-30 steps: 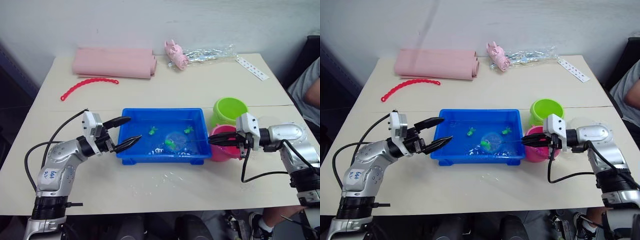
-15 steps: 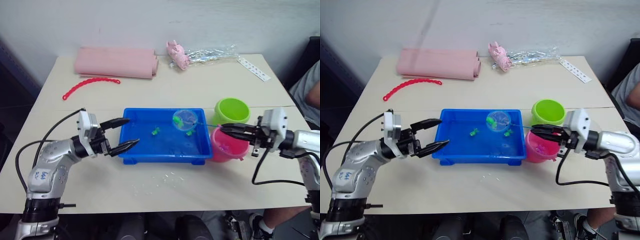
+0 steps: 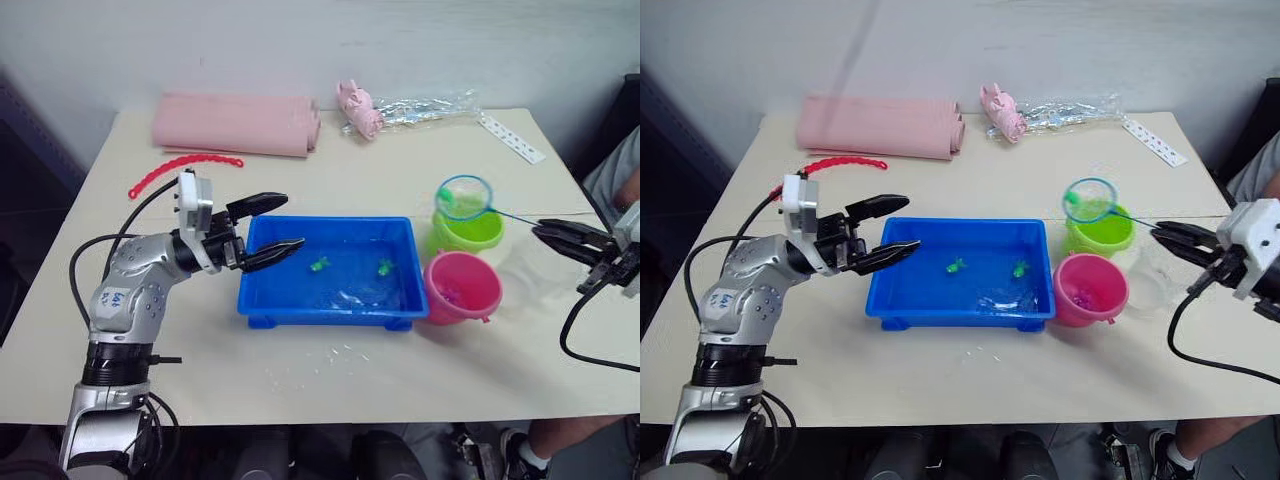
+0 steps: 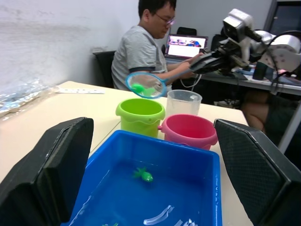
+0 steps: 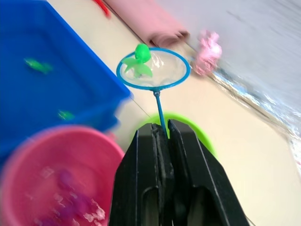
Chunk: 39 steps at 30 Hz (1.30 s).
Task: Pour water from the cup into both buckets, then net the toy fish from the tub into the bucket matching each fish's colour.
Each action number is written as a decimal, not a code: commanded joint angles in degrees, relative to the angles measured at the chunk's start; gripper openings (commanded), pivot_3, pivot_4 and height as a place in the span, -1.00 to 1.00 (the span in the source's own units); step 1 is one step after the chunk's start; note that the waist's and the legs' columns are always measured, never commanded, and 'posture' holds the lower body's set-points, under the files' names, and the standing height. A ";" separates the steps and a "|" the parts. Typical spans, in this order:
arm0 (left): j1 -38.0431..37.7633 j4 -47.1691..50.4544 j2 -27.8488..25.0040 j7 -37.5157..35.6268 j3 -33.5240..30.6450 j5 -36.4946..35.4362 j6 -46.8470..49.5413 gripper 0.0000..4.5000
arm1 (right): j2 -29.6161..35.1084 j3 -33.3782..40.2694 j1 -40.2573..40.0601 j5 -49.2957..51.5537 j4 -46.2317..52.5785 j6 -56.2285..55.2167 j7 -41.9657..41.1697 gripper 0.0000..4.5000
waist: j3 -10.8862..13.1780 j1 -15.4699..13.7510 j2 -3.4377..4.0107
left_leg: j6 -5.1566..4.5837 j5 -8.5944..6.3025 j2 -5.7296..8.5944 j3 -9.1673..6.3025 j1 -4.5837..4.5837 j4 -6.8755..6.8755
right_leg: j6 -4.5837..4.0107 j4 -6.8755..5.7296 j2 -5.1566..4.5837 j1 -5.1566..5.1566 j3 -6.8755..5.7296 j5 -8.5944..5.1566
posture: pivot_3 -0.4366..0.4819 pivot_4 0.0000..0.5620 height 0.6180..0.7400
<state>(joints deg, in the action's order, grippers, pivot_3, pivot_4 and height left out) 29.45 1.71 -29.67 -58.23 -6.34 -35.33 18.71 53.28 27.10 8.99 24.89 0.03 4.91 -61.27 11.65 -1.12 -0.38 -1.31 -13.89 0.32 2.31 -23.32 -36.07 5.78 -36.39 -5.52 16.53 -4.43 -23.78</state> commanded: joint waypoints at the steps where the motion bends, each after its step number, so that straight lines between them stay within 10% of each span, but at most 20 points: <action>1: 3.79 -3.89 0.51 -3.60 1.95 1.62 -2.22 0.99 | 4.07 1.39 -0.27 -10.44 -9.34 -12.12 4.23 -1.00 | 0.00 -0.12 0.00 | 0.00 0.00 0.00 0.00 0.00 0.00 | 0.00 0.00 0.01 0.00 0.00 0.00 | -0.05 -0.47 1.00; 19: 2.95 -6.81 4.72 -3.58 4.35 4.56 -6.12 0.99 | 15.93 -10.73 4.96 -51.88 -24.27 -52.01 35.80 -1.00 | 0.00 0.16 0.00 | 0.00 0.01 -0.02 0.03 0.00 0.01 | 0.00 -0.02 0.01 0.04 0.03 0.00 | -0.05 -0.47 1.00; 24: 1.17 -5.60 3.90 -3.24 3.64 4.43 -5.52 0.99 | 11.87 -9.80 7.12 -34.23 -23.59 -47.80 30.03 -1.00 | 0.00 0.80 0.00 | 0.02 0.02 -0.02 0.02 0.00 0.03 | 0.00 -0.02 0.02 0.04 0.03 0.00 | -0.05 -0.47 1.00; 31: -1.63 -4.09 1.00 -3.18 1.15 3.54 -4.48 0.99 | 8.77 -12.56 2.84 5.98 2.53 -7.56 14.57 -1.00 | 0.02 1.23 -0.03 | 0.01 0.03 -0.04 -0.03 -0.01 0.03 | 0.00 -0.03 0.05 0.01 -0.02 0.00 | -0.05 -0.47 1.00; 39: -2.66 -3.57 -1.79 -3.38 -0.59 3.50 -4.03 0.99 | 11.66 -16.30 3.15 28.42 23.38 29.45 22.28 -1.00 | 0.03 0.71 -0.02 | -0.02 0.00 -0.07 -0.14 -0.05 -0.01 | 0.00 -0.01 -0.01 0.01 -0.02 0.00 | -0.05 -0.47 1.00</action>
<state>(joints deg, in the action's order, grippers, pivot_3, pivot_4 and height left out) 26.46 -3.65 -30.24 -61.52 -5.31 -31.11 14.72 63.64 11.36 10.42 43.90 15.75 20.70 -44.09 11.69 -0.41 -0.40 -1.33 -13.89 0.26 2.16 -23.39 -36.08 5.77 -36.38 -5.54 16.54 -4.46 -23.78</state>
